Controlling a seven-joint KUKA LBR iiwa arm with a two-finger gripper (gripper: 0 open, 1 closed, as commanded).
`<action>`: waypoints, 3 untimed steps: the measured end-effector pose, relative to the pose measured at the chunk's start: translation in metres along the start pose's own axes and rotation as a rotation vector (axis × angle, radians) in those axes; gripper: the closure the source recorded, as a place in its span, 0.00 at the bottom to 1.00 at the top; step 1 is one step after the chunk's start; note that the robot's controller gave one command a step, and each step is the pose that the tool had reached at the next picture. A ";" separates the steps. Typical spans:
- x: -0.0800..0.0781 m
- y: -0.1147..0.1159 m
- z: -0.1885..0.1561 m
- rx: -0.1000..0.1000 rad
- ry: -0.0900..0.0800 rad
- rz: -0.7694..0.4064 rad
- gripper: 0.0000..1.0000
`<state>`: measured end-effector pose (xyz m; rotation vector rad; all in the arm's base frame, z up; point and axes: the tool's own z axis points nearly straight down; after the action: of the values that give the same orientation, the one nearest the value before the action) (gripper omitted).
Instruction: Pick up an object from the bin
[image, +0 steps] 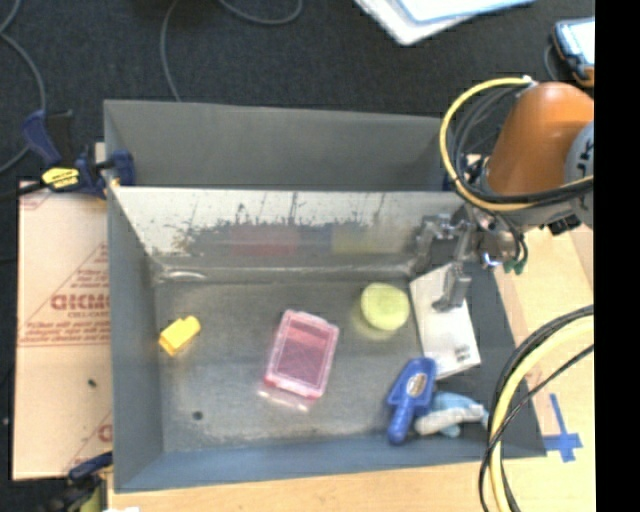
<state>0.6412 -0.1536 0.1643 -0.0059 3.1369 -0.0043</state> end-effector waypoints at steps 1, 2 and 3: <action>0.000 0.000 0.000 0.000 0.000 0.000 0.00; -0.005 0.021 0.078 0.000 -0.001 -0.209 0.00; 0.005 0.034 0.093 0.000 -0.005 -0.060 0.00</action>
Offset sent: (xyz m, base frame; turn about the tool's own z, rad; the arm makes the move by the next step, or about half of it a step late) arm 0.0050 0.0223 -0.0782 -0.2157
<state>0.6364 -0.1202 0.0713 -0.1006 3.1304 -0.0048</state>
